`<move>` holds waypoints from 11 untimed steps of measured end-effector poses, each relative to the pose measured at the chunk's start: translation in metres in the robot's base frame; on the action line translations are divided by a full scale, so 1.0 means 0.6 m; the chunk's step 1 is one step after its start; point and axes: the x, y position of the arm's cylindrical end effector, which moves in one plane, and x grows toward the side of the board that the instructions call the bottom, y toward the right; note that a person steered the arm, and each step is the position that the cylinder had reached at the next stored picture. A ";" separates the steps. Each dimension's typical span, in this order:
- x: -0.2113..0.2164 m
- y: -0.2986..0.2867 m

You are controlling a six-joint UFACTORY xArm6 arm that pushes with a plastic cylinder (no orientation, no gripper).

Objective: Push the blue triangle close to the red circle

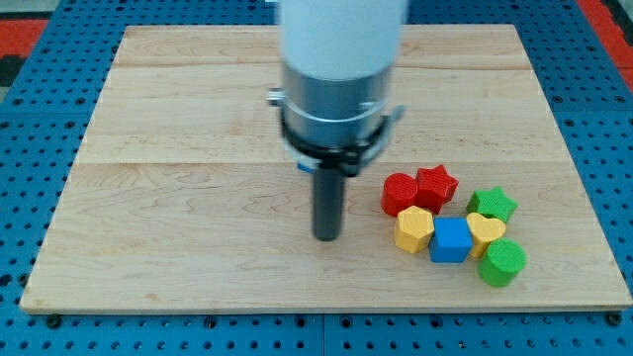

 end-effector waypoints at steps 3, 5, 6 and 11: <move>-0.113 -0.062; -0.102 -0.103; -0.102 -0.135; -0.180 -0.142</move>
